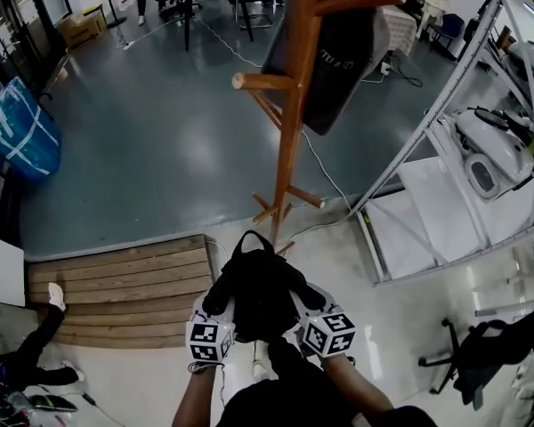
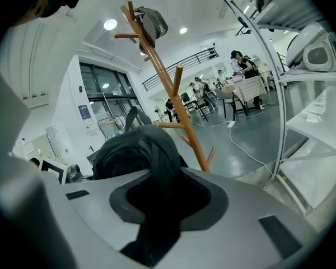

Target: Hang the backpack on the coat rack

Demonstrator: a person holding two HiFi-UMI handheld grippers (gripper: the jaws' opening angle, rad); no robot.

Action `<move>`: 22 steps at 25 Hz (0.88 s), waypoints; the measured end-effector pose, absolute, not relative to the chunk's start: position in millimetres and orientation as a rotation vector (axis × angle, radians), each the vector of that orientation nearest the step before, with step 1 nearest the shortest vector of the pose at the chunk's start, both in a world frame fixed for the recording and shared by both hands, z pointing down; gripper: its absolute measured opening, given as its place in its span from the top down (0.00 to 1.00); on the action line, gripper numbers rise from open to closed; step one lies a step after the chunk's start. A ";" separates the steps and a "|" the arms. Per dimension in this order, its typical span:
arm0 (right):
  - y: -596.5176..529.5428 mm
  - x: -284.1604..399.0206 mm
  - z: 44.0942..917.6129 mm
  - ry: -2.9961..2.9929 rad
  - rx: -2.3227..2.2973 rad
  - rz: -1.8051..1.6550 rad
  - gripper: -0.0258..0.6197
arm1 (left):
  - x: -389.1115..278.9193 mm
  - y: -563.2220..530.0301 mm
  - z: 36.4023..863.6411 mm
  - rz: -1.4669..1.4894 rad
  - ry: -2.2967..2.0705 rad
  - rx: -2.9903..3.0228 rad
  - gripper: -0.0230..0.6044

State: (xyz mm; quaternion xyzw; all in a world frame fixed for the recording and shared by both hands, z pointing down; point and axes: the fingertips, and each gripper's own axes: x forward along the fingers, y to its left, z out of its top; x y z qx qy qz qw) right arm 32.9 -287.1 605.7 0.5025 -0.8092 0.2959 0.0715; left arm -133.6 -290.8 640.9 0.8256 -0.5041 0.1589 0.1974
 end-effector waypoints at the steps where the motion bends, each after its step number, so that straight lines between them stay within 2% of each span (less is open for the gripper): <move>1: -290.4 33.3 607.5 -2.432 1.511 0.891 0.82 | -132.9 -294.2 642.8 0.448 -1.411 2.309 0.79; 22: -341.1 46.5 645.2 -2.385 1.527 0.937 0.82 | -114.8 -350.7 680.4 0.482 -1.378 2.261 0.79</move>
